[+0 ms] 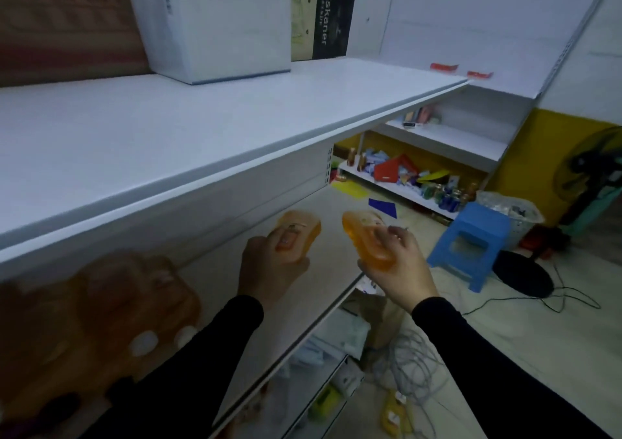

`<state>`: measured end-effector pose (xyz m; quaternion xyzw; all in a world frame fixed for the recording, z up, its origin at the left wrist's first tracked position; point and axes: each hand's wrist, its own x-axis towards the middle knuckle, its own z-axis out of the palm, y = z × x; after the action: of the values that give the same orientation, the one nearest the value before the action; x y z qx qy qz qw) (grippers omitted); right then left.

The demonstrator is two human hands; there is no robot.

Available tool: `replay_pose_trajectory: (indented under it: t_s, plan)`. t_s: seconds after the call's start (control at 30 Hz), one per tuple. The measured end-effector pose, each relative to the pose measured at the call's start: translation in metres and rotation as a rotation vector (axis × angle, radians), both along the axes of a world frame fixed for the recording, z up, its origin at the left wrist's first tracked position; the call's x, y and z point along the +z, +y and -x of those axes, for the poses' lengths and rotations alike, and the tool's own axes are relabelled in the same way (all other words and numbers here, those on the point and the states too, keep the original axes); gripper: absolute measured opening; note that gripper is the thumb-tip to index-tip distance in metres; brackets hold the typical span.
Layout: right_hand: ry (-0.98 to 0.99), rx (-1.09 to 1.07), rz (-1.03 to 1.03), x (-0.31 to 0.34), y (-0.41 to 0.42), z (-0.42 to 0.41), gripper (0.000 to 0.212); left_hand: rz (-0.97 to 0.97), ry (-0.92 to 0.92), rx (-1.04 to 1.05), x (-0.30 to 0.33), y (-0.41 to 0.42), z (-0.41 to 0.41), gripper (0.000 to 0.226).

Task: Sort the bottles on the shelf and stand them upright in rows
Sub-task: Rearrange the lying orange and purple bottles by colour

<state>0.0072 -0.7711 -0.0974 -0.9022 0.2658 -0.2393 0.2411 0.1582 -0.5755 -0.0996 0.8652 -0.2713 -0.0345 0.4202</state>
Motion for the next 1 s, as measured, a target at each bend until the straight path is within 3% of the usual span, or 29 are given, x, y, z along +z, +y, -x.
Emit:
replay_pose_trajectory:
  t_s: [0.23, 0.43, 0.53, 0.7, 1.0]
  plan:
    - [0.092, 0.224, -0.011, -0.026, -0.101, -0.08, 0.065, -0.055, 0.055, 0.187, -0.024, -0.085, -0.019, 0.07]
    - [0.133, 0.456, -0.082, -0.044, -0.169, -0.124, 0.072, -0.107, 0.081, 0.397, -0.046, -0.165, -0.011, 0.079]
    - [0.119, 0.561, -0.088, -0.047, -0.185, -0.145, 0.063, -0.117, 0.021, 0.374, -0.048, -0.192, -0.011, 0.069]
    - [0.148, 0.706, -0.149, -0.054, -0.206, -0.179, 0.047, -0.159, 0.08, 0.373, -0.049, -0.206, -0.018, 0.075]
    - [0.241, 0.807, -0.003, -0.057, -0.21, -0.23, 0.05, -0.252, 0.139, 0.44, -0.038, -0.222, -0.045, 0.077]
